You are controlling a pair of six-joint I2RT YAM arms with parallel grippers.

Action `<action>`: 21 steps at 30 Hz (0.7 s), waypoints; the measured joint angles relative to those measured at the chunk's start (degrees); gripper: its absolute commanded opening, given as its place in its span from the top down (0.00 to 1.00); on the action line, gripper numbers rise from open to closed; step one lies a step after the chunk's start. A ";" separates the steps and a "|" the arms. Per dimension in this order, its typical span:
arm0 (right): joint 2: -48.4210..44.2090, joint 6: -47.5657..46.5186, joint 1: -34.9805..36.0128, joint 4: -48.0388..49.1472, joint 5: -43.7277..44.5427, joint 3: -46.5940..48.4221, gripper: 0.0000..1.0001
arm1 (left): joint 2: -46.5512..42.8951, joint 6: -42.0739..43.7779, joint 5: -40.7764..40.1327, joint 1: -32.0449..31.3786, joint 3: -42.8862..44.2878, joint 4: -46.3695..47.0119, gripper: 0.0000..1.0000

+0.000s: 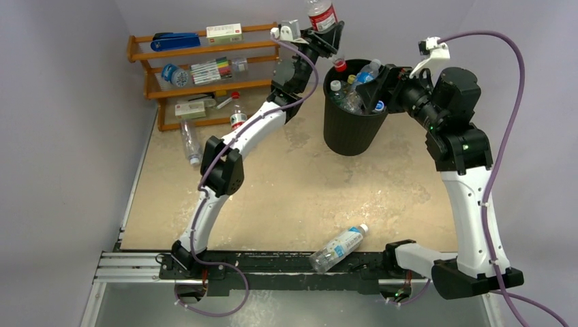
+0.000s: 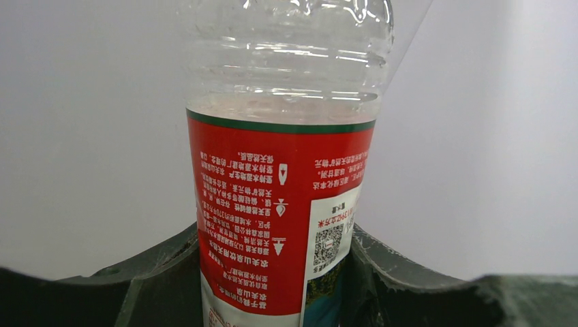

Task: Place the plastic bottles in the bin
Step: Place the plastic bottle in the trash bin.

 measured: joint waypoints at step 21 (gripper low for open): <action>1.92 -0.04 -5.38 5.14 -9.33 -6.32 0.00 | 9.07 3.45 0.42 -0.81 4.48 0.76 0.06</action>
